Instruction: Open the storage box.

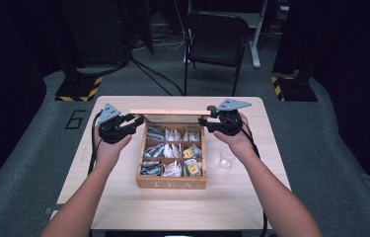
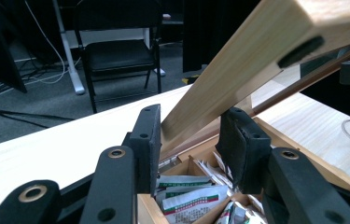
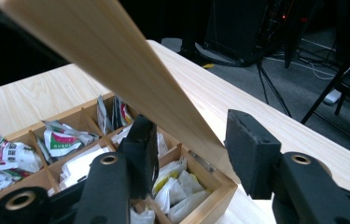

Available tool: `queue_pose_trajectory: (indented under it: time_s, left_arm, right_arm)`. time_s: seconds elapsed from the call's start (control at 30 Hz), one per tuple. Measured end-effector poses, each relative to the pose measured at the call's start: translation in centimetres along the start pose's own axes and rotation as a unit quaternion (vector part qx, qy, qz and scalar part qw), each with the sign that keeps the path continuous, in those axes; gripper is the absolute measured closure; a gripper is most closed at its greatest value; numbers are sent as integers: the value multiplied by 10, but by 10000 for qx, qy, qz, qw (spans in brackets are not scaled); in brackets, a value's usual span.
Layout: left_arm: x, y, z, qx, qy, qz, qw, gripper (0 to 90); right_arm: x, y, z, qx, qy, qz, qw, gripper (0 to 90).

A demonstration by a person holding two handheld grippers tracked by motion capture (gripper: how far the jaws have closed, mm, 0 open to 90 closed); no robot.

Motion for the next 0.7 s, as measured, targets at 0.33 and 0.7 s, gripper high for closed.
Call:
queue_pose_trajectory:
  time_s: [0.33, 0.7]
  left_arm:
    - [-4, 5, 6, -41, -187, -39, 9998, 597]
    - [3, 13, 19, -148, -98, -6, 9998, 583]
  right_arm:
    - [-4, -6, 5, -5, -123, 136, 9998, 571]
    - [-8, -11, 10, -46, -40, 115, 9999, 582]
Point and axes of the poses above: each handheld gripper's, and its own axes: z roughly forward along the jaws, x roughly out of its underside, y roughly to its left, the point moved 10 cm from there along z, roughly forward along the jaws, and after that the axes turned 5 degrees about -y, right-handed, at the moved point
